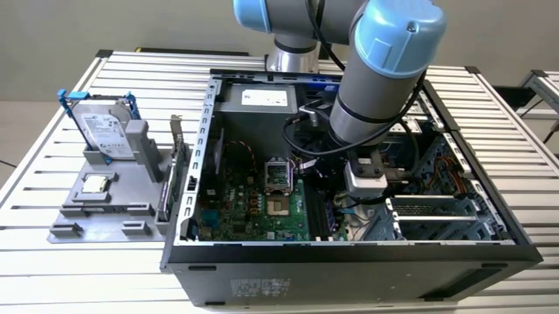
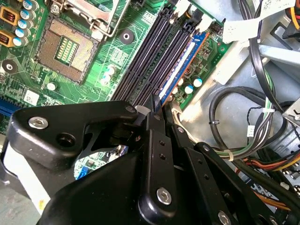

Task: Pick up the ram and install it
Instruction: 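Insert the ram into the slot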

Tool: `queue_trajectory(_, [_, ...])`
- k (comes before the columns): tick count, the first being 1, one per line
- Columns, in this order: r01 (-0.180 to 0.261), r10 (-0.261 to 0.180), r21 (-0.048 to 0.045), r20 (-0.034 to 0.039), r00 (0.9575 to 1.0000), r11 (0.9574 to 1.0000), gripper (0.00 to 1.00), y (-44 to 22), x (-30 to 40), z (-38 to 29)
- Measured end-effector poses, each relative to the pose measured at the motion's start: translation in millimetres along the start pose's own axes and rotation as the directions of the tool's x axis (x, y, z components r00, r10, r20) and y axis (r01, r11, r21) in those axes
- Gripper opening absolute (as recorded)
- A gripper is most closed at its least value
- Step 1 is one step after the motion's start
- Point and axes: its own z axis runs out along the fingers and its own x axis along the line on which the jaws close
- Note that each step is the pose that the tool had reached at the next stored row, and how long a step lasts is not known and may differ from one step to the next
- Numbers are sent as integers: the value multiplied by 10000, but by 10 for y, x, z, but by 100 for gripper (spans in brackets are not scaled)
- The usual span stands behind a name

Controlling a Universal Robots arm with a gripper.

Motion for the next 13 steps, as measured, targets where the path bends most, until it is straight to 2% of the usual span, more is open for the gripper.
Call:
queue_trajectory(9, [0, 0, -1, 4, 10000, 10000, 0, 0, 1, -1])
queue_trajectory(13, [-2, 2, 2, 2, 10000, 10000, 0, -2, 0, -24])
